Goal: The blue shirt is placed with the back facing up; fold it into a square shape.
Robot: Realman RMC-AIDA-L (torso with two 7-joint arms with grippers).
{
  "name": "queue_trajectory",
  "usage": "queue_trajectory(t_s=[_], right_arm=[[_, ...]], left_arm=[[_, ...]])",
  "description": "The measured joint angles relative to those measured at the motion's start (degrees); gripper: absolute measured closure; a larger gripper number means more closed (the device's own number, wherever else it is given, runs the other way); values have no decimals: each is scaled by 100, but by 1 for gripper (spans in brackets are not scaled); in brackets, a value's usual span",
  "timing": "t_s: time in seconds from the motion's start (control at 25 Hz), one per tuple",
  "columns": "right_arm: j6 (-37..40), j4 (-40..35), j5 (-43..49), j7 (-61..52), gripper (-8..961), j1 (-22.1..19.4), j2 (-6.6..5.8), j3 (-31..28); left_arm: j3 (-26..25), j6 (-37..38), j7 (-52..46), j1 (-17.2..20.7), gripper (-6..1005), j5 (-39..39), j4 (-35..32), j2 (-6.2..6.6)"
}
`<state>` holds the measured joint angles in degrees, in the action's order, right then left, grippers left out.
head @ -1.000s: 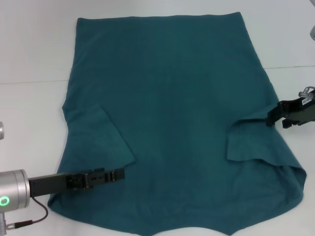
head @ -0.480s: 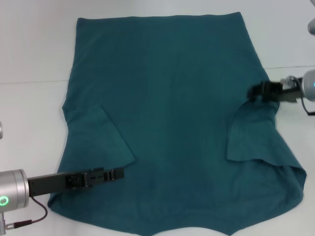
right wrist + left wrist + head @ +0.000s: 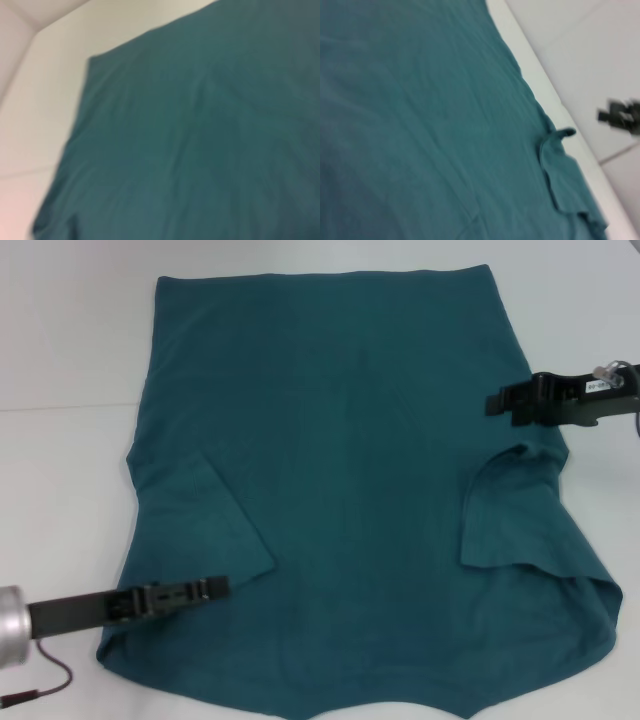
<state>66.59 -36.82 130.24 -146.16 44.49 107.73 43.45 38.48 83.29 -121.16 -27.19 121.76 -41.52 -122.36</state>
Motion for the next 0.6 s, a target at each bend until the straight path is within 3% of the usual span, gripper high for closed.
queue_trajectory(t_s=[0.12,0.24,0.32,0.6], right_arm=[[893,-36,-93,274,446,-30,-122,-277],[1448,-37,-98,467,400,-64,-157,-368],[1609,-37,10,469,369,-71,-159,-327],[1751,-36,160,508,222,-167,-115,-290]], left_arm=[[-382,383,-575,67,95,25,-75,85],[-860,799,-1191,138,96,103,-99,181],[-1116,951,-1765,237,96,266,-154,249],[-1318,837,-2395,368,96,777,-335,268]])
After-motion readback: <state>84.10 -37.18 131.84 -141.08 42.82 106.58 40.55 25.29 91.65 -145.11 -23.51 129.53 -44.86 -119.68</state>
